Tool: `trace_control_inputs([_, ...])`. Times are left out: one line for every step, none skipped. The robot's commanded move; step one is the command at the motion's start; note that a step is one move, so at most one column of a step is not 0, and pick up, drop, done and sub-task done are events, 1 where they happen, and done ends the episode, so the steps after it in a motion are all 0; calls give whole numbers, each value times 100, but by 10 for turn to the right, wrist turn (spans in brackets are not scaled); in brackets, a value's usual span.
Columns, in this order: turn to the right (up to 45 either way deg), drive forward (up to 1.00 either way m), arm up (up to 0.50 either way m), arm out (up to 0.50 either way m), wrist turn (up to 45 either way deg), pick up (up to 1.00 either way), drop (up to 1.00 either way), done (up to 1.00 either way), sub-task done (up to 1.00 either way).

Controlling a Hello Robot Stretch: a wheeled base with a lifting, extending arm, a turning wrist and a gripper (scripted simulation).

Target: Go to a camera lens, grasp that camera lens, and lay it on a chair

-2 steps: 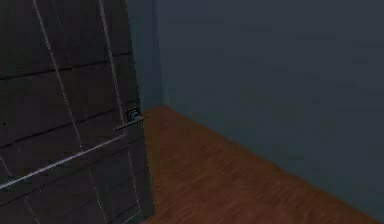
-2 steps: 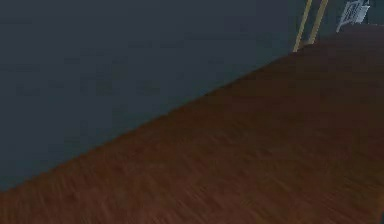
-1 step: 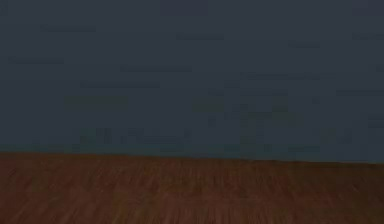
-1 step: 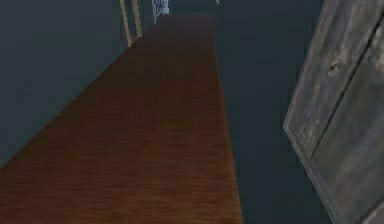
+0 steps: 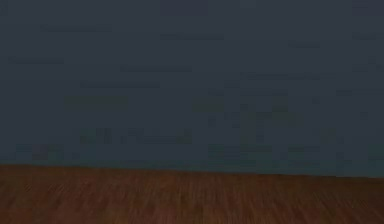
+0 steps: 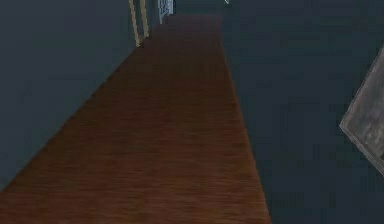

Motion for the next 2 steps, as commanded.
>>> trace_control_inputs([-450,0,0,0,0,0,0,0,0])
trace_control_inputs([-60,0,0,0,0,0,0,0,0])
